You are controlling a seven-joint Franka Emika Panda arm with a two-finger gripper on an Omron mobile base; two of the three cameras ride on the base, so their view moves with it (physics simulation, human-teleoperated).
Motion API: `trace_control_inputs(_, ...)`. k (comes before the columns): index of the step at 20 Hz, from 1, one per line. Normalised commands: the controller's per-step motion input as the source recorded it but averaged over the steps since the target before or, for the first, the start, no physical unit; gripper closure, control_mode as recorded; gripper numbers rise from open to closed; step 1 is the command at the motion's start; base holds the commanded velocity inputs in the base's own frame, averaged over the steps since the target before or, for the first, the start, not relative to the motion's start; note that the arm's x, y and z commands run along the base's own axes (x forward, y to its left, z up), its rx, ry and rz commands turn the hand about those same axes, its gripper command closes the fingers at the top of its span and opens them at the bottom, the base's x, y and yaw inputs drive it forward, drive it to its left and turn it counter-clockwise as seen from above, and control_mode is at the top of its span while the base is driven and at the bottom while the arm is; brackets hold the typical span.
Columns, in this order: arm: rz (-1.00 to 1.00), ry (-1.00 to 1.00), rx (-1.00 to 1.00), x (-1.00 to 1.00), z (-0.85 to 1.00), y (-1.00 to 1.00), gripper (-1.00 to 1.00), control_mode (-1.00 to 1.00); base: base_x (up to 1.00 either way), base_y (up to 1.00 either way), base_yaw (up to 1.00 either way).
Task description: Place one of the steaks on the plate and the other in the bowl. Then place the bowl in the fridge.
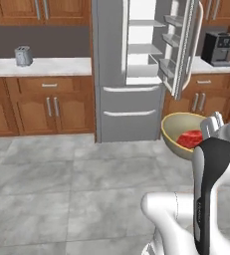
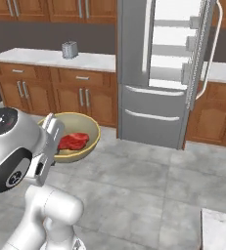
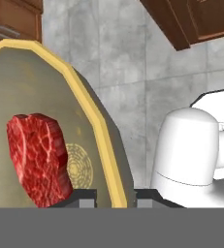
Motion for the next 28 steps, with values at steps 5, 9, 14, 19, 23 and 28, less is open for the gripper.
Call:
trace_control_inputs(5,0.00,0.00,0.00,0.00,0.00,0.00,1.00,1.00,1.00,-0.18,0.22)
trace_control_inputs(9,0.00,0.00,0.00,0.00,0.00,0.00,1.00,1.00,1.00,-0.19,0.20)
trace_control_inputs(14,0.00,0.00,0.00,0.00,0.00,0.00,1.00,1.00,1.00,-0.16,0.12)
trace_control_inputs(19,0.00,0.00,0.00,0.00,0.00,0.00,1.00,1.00,1.00,0.10,-0.25)
trace_control_inputs(23,0.00,0.00,0.00,0.00,0.00,0.00,1.00,1.00,1.00,0.04,-0.38)
trace_control_inputs(28,0.00,0.00,0.00,0.00,0.00,0.00,1.00,1.00,0.71,0.00,-0.13)
